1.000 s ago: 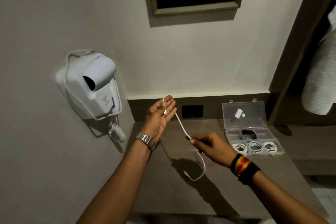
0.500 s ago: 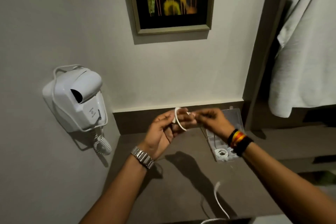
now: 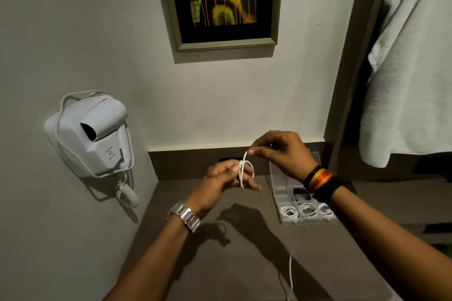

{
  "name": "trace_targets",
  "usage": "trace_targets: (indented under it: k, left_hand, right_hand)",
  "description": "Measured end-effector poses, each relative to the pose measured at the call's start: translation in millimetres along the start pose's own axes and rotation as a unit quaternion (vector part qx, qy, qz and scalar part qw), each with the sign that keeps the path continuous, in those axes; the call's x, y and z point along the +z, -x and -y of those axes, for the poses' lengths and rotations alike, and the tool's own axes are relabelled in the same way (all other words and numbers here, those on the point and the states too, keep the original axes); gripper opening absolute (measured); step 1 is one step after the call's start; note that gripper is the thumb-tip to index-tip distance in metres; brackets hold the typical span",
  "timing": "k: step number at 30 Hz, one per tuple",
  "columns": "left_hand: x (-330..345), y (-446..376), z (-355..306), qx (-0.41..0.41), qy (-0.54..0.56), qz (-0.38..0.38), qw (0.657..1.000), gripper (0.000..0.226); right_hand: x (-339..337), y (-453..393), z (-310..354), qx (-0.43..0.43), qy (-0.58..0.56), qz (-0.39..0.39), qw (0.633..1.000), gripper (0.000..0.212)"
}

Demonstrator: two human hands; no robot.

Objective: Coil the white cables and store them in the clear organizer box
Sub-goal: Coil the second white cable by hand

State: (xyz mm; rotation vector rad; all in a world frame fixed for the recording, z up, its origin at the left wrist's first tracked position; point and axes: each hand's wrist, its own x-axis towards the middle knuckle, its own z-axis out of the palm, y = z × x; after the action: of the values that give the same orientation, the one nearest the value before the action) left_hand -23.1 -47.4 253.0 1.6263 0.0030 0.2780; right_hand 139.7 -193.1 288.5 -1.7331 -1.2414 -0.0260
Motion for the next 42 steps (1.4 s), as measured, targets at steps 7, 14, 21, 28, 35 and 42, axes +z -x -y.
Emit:
trace_targets:
  k: [7, 14, 21, 28, 35, 42]
  left_hand:
    - [-7.9, -14.9, -20.9, 0.084, 0.315, -0.179, 0.928, 0.027]
    - [-12.2, 15.0, -0.5, 0.014, -0.354, -0.225, 0.908, 0.03]
    - [10.7, 23.2, -26.7, -0.007, 0.169, -0.107, 0.98, 0.027]
    - [-15.6, 19.3, -42.7, 0.105, 0.306, -0.309, 0.894, 0.03]
    - [-7.4, 40.3, -15.1, 0.012, -0.369, -0.265, 0.891, 0.031]
    - [13.2, 38.4, -33.9, 0.048, 0.232, -0.148, 0.96, 0.027]
  right_hand:
    - [53.4, 49.3, -32.0, 0.08, -0.084, 0.171, 0.979, 0.031]
    - [14.2, 35.6, 13.0, -0.088, 0.06, 0.137, 0.985, 0.036]
    - [11.3, -2.4, -9.0, 0.011, -0.128, 0.058, 0.99, 0.014]
    - [60.2, 65.9, -3.7, -0.015, 0.006, 0.233, 0.972, 0.044]
    - [10.8, 27.2, 45.6, -0.2, 0.108, 0.103, 0.968, 0.036]
    - [16.1, -2.0, 9.1, 0.017, -0.082, 0.033, 0.996, 0.016]
